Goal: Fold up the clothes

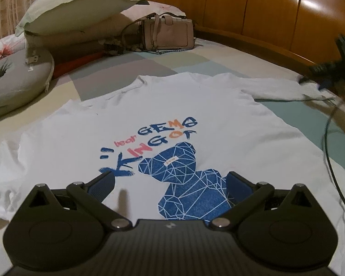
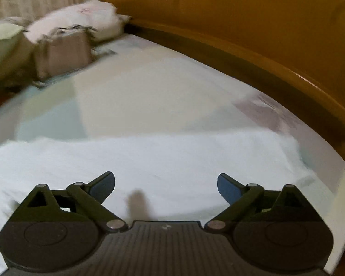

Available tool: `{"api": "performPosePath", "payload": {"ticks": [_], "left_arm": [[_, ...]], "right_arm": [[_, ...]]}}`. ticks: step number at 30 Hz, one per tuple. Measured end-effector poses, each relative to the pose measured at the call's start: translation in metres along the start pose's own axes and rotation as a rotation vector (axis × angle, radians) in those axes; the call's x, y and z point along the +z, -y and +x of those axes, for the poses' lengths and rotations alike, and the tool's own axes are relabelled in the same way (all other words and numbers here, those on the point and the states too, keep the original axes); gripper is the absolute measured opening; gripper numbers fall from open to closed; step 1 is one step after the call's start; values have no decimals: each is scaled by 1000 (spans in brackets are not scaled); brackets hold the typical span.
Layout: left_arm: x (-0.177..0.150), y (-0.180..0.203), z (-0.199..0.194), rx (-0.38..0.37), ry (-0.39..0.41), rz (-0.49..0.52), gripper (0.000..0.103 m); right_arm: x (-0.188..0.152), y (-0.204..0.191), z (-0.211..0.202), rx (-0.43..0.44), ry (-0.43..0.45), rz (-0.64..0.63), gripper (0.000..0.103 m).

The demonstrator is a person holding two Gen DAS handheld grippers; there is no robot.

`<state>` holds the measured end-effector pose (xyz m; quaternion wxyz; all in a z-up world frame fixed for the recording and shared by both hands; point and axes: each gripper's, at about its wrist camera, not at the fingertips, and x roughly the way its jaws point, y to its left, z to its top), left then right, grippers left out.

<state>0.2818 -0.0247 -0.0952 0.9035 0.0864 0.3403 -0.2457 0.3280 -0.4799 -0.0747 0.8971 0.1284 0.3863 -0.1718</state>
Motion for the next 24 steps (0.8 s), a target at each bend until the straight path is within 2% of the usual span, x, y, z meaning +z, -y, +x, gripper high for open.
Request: {"api": "performPosePath", "payload": {"ticks": [3, 6, 9, 12, 17, 22, 24], "left_arm": [[1, -5, -1, 7, 4, -15, 102], [1, -10, 0, 19, 1, -27, 102], [1, -13, 0, 25, 1, -31, 102], [2, -16, -1, 30, 7, -36, 102], [3, -22, -2, 49, 6, -62, 102], [5, -25, -8, 56, 18, -72, 102], [6, -24, -10, 55, 26, -67, 102]], "right_arm": [[22, -52, 14, 57, -36, -48, 102], [32, -105, 34, 69, -117, -103, 103], [31, -144, 62, 33, -192, -136, 103], [32, -163, 91, -10, -228, -141, 103], [49, -165, 111, 0, -126, -157, 103], [42, -155, 72, 122, -74, -146, 103], [28, -158, 45, 203, -67, -206, 103]]}}
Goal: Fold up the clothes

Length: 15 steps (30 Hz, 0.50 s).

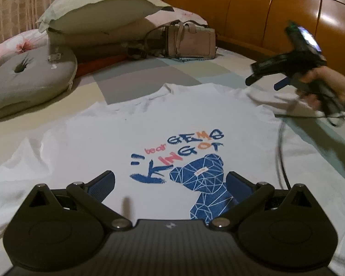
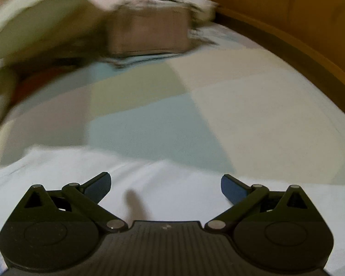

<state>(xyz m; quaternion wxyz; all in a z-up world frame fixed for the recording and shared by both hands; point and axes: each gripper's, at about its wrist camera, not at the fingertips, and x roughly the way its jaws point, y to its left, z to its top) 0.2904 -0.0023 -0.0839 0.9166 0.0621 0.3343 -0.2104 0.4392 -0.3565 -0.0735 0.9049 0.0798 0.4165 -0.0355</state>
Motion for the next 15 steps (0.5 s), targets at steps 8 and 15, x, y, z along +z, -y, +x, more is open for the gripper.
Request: {"api": "performPosePath", "payload": {"ticks": [8, 15], "left_arm": [[0, 9, 0, 21, -11, 49, 102], [-2, 10, 2, 23, -20, 50, 102]], "right_arm": [[-59, -54, -55, 167, 15, -213, 103], [-123, -81, -74, 253, 22, -266, 103]]}}
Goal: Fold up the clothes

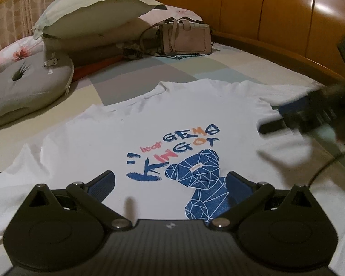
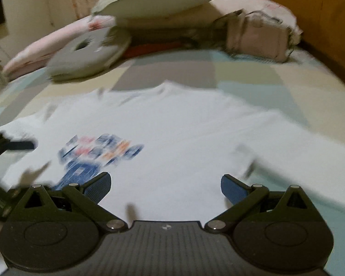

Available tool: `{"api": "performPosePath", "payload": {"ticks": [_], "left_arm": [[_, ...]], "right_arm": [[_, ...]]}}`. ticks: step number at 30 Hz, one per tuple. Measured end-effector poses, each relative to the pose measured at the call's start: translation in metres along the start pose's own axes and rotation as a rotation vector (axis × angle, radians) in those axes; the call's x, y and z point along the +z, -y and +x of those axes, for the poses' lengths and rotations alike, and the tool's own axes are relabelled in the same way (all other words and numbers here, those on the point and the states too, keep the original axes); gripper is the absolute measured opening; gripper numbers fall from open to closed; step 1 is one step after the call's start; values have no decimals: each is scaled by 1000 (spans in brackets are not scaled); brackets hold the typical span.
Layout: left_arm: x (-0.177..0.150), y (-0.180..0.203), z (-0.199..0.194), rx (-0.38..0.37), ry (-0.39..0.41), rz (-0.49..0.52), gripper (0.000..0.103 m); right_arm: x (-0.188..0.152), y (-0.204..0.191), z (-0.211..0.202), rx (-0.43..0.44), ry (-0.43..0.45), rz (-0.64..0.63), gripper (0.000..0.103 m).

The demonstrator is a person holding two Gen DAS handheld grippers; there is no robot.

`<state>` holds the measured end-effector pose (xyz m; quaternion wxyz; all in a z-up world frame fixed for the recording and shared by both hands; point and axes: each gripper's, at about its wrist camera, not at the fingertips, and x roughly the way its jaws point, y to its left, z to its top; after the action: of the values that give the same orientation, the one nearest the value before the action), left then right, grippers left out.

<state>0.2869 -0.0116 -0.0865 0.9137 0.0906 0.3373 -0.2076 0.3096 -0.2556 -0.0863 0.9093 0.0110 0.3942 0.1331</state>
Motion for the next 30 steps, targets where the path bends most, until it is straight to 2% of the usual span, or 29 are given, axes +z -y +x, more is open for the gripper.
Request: {"api": "performPosePath", "payload": {"ticks": [5, 8, 14, 17, 19, 23, 26, 30], "left_arm": [[-1, 1, 1, -2, -4, 2, 102], [-2, 2, 1, -4, -7, 1, 102], [-1, 7, -1, -11, -3, 13, 102], [0, 9, -4, 0, 1, 23, 102], [2, 6, -7, 0, 10, 16, 102], [6, 0, -12, -4, 22, -18, 102], [8, 0, -18, -16, 21, -25, 102], [7, 2, -23, -26, 15, -28, 102]], "right_arm": [[-51, -14, -14, -14, -49, -32, 103], [-65, -16, -32, -25, -64, -36, 103], [-63, -25, -49, 14, -46, -12, 103], [-72, -32, -37, -8, -116, -14, 103], [-83, -39, -45, -35, -110, -47, 103], [-91, -46, -67, -49, -158, -55, 103], [-89, -57, -75, -48, -132, -101, 103], [-98, -65, -72, -53, -199, -95, 103]]}}
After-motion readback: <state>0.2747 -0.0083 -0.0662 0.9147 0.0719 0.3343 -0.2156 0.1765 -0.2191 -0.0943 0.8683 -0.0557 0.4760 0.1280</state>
